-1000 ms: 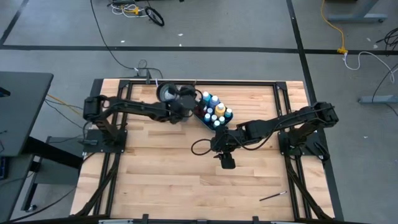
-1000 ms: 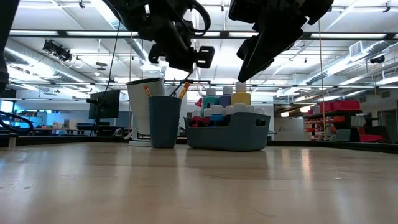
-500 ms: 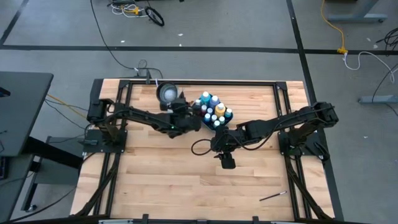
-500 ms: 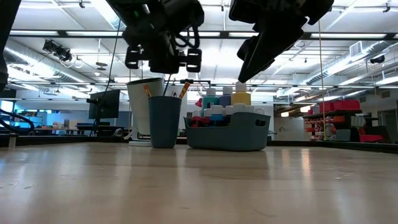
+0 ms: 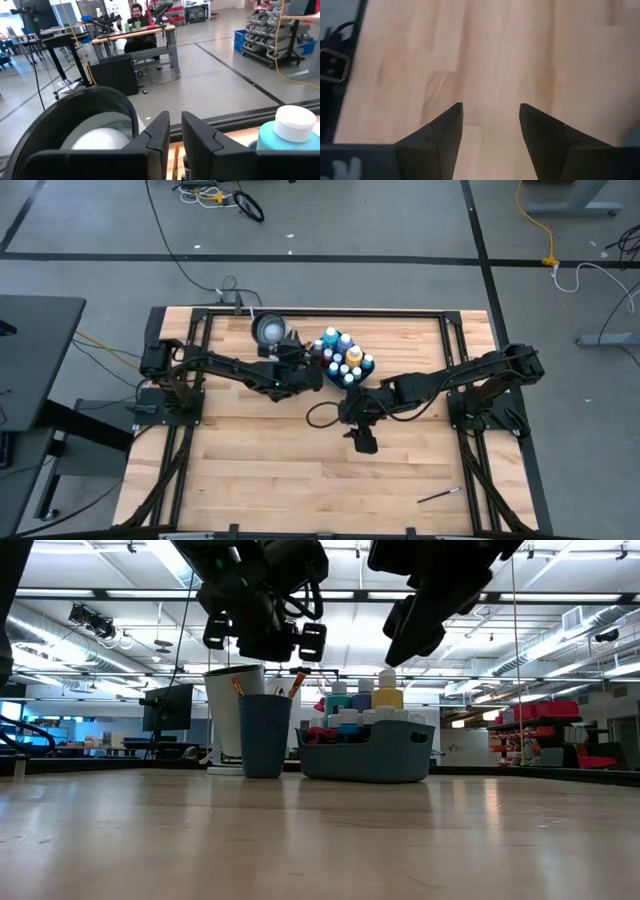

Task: Pick & Place Paint Supplies
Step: Put the silver paint brush into the blue cup

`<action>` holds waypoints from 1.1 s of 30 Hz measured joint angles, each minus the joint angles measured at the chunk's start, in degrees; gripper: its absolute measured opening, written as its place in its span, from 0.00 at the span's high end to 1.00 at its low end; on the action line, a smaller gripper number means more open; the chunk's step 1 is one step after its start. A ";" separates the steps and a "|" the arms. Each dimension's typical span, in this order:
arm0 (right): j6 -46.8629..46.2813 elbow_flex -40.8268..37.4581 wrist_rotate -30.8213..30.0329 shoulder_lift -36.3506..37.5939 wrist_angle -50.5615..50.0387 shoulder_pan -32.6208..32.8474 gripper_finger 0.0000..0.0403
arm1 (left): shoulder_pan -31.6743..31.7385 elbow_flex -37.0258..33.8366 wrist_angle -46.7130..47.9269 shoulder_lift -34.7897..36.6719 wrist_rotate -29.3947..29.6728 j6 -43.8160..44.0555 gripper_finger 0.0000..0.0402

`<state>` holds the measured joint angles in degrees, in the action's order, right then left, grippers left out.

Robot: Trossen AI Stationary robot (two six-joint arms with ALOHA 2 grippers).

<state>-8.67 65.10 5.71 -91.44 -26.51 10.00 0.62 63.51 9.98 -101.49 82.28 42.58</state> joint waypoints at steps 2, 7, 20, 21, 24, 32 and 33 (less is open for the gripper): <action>0.02 0.00 1.49 0.00 -0.60 0.42 0.51 | -0.19 0.00 -0.04 0.00 -0.06 -0.47 0.84; 0.02 0.00 1.71 0.00 -0.67 2.02 0.51 | -1.94 1.42 -0.34 0.60 -5.72 -7.05 0.82; -2.13 0.02 -1.17 0.53 -2.52 1.65 0.51 | -7.43 5.85 -0.73 10.38 -40.91 -29.95 0.88; -3.27 0.00 0.27 1.23 -4.98 1.67 0.52 | -8.17 5.75 0.16 11.54 -41.12 -29.79 0.88; -5.28 0.07 3.25 4.37 -13.73 2.76 0.54 | -10.76 5.73 -0.35 15.76 -37.11 -32.00 0.90; -15.29 0.03 4.31 7.30 -34.45 13.18 0.55 | -17.88 3.89 -0.56 26.74 -22.59 -37.93 0.93; -17.03 -0.26 4.01 7.17 -35.41 15.29 0.55 | -18.38 3.14 -0.57 27.27 -21.91 -37.79 0.93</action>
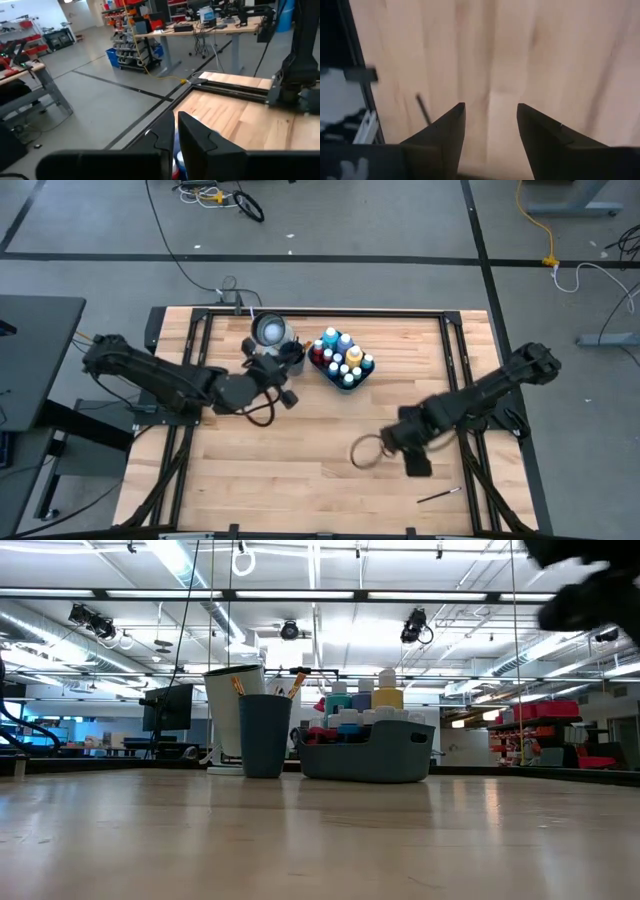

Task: Pick & Place Paint Supplies
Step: Put the silver paint brush into the blue cup

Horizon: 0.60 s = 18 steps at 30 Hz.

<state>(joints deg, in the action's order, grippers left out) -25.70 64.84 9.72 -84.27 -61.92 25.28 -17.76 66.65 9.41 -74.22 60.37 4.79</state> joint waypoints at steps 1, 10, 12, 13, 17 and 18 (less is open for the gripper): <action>-1.47 -0.59 0.08 -0.05 0.00 2.05 0.55 | -0.41 -0.82 0.04 0.35 0.81 0.43 0.93; -11.93 -10.87 9.73 -0.19 5.93 16.92 0.55 | -0.74 -6.90 -0.27 0.79 1.69 8.49 0.93; -12.87 -13.42 12.25 -0.20 7.41 19.34 0.55 | -0.74 -7.43 -0.18 0.77 1.71 10.02 0.93; -13.22 -14.82 13.87 -0.21 7.69 20.47 0.55 | -0.74 -7.51 -0.23 0.77 1.69 11.10 0.93; -15.61 -20.52 19.74 -0.21 13.56 24.95 0.55 | -0.74 -7.51 -0.28 0.77 1.71 12.94 0.93; -16.20 -21.96 20.16 -0.25 15.97 26.10 0.55 | -0.74 -7.51 -0.28 0.77 1.71 13.18 0.93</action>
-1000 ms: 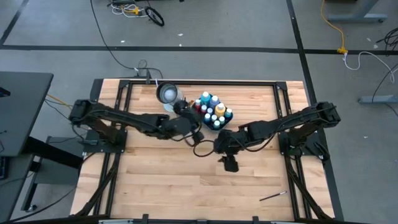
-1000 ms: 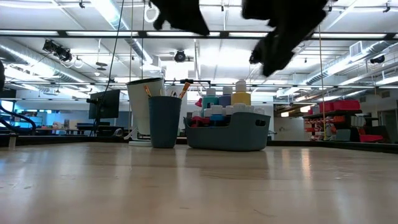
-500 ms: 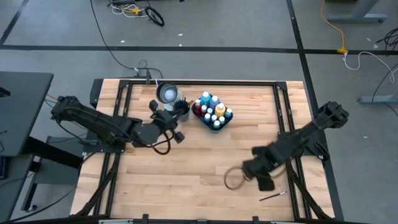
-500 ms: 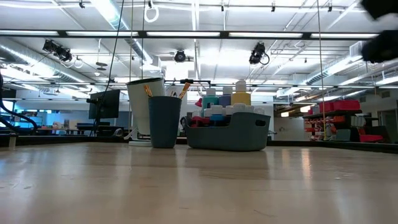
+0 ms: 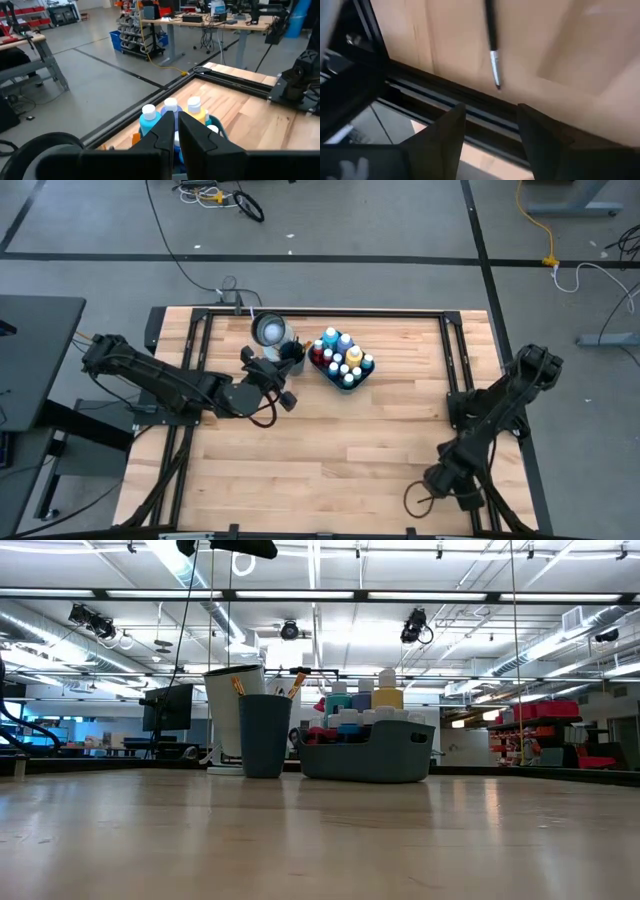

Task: Pick & Place Paint Supplies
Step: Put the silver paint brush into the blue cup

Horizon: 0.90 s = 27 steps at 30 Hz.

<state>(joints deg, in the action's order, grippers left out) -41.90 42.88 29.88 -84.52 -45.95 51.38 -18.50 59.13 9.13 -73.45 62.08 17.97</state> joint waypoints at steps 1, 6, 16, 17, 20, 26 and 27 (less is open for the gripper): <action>-0.30 -1.12 0.21 -0.18 2.24 0.97 0.55 | 0.00 0.00 -0.02 0.00 0.01 0.14 0.93; -1.11 -3.52 0.41 -2.08 8.00 4.02 0.55 | -0.02 0.00 -0.02 0.00 0.22 0.73 0.93; 0.18 -3.08 -0.56 -7.88 11.44 6.56 0.57 | 0.00 0.00 -0.06 0.00 1.26 2.46 0.93; 0.38 -3.02 -0.73 -8.03 11.11 6.71 0.58 | 0.00 0.00 -0.06 0.00 1.29 2.46 0.93; 0.56 -3.07 -1.82 -8.05 10.88 6.84 0.66 | 0.00 0.00 -0.07 0.00 1.31 2.46 0.93; 0.62 -3.35 -2.46 -8.27 12.04 6.85 0.88 | 0.00 0.00 -0.09 0.00 1.31 2.92 0.93; 0.60 -3.39 -2.60 -8.32 12.20 6.85 0.91 | 0.00 0.00 -0.09 0.00 1.31 2.97 0.93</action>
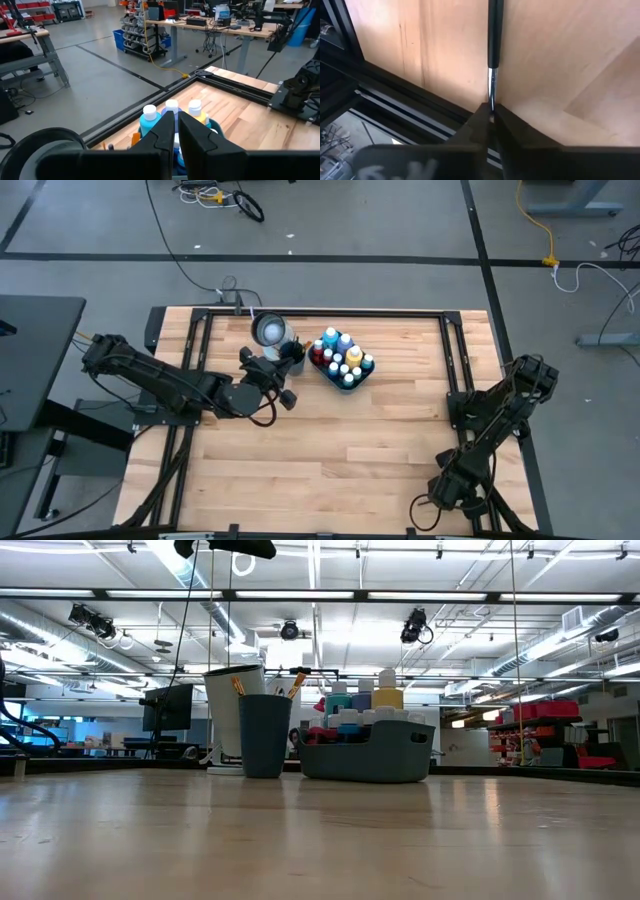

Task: Pick & Place Paint Supplies
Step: Put the silver paint brush into the blue cup

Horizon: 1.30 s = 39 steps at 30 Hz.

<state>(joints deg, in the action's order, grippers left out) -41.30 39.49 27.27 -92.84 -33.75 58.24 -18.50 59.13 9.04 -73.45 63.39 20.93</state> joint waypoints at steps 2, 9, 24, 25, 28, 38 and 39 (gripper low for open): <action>0.04 -0.05 -0.07 -0.04 0.29 0.02 0.97 | 0.00 0.00 0.01 0.00 -0.01 0.37 0.93; 0.46 -0.03 0.00 -0.09 0.93 0.02 0.99 | 0.00 0.00 0.00 -0.02 0.00 1.23 0.93; 10.09 12.34 -18.89 -0.50 -7.31 -5.66 1.00 | 0.00 0.00 0.02 -0.02 -4.62 -0.93 0.93; 11.45 13.01 -21.41 -0.50 -8.38 -6.52 1.00 | 0.00 0.00 0.02 -0.02 -5.86 -1.35 0.93; 17.58 15.33 -31.53 -0.42 -10.93 -9.34 1.00 | 0.35 0.00 0.04 -0.04 -9.17 -1.45 0.93; 57.99 18.86 -71.23 -0.28 0.68 -19.89 1.00 | 6.39 0.00 1.58 -0.70 -26.52 4.30 0.93; 62.61 18.86 -73.98 -0.28 3.12 -20.92 1.00 | 7.29 -0.02 2.73 -0.84 -27.97 5.09 0.93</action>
<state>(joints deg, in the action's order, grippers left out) 21.31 58.35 -46.71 -93.12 -30.63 37.32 -11.21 59.11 11.77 -74.29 35.43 26.02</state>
